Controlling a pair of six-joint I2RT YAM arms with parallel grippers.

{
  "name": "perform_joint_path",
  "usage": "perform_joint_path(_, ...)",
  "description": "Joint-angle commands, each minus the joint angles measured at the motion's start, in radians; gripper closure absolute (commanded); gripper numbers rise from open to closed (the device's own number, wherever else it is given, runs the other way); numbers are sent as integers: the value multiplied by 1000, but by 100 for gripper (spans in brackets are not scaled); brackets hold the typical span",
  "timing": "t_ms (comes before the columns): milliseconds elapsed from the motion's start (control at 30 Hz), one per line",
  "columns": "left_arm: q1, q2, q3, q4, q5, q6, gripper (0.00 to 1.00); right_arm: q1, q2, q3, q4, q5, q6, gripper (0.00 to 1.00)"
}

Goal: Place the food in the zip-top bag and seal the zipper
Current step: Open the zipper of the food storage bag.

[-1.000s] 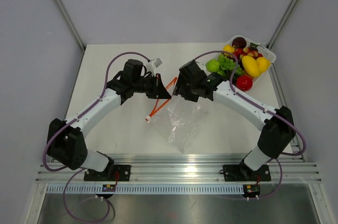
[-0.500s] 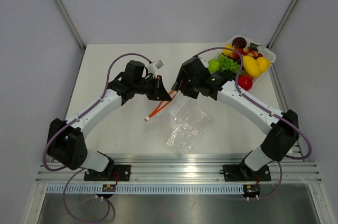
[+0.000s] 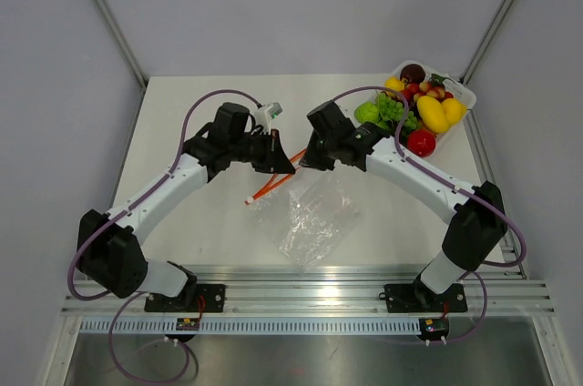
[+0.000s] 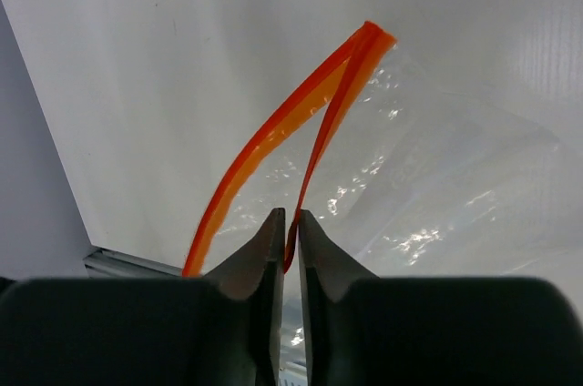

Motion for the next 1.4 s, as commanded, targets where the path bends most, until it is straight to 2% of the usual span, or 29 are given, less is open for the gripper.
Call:
perform_joint_path(0, -5, -65, 71, -10, -18, 28, 100, 11, 7, 14, 27, 1, -3, 84)
perform_joint_path(67, -5, -82, 77, -17, -20, 31, 100, 11, 6, 19, 28, 5, -12, 98)
perform_joint_path(100, -5, -88, 81, -17, -20, 31, 100, 11, 9, 22, 25, 7, -15, 100)
perform_joint_path(333, -5, -131, 97, -48, -27, 45, 100, 11, -14, 10, 70, -1, -49, 100)
perform_joint_path(367, -5, -134, 103, -60, -41, 52, 96, 11, -20, 8, 71, 4, -53, 100)
perform_joint_path(400, -5, -136, 109, -75, -46, 60, 86, 11, -22, 10, 73, 5, -61, 100)
perform_joint_path(433, -5, -137, 135, -95, -55, 71, 56, 11, -29, 10, 73, 7, -64, 100)
perform_joint_path(467, -5, -139, 146, -135, -81, 89, 43, 11, -33, 10, 73, 8, -76, 100)
perform_joint_path(533, -3, -150, 172, -175, -121, 109, 27, 11, -55, -1, 97, 4, -90, 100)
perform_joint_path(600, -2, -159, 206, -227, -182, 132, 23, 11, -75, -25, 123, -13, -116, 100)
perform_joint_path(700, 12, -174, 219, -267, -247, 149, 27, 11, -125, -67, 197, -44, -150, 100)
perform_joint_path(833, 55, -167, 180, -296, -285, 143, 31, 11, -169, -71, 196, -35, -179, 100)
perform_joint_path(933, 64, -159, 121, -283, -239, 135, 28, 11, -192, -82, 197, -30, -187, 100)
perform_joint_path(1067, 64, -140, 48, -214, -103, 82, 28, 11, -206, -96, 206, -38, -190, 100)
perform_joint_path(1233, 63, -154, -6, -119, -34, 36, 34, 11, -206, -99, 202, -44, -188, 100)
perform_joint_path(1367, 63, -151, -11, -108, -14, 25, 38, 11, -212, -110, 205, -42, -184, 100)
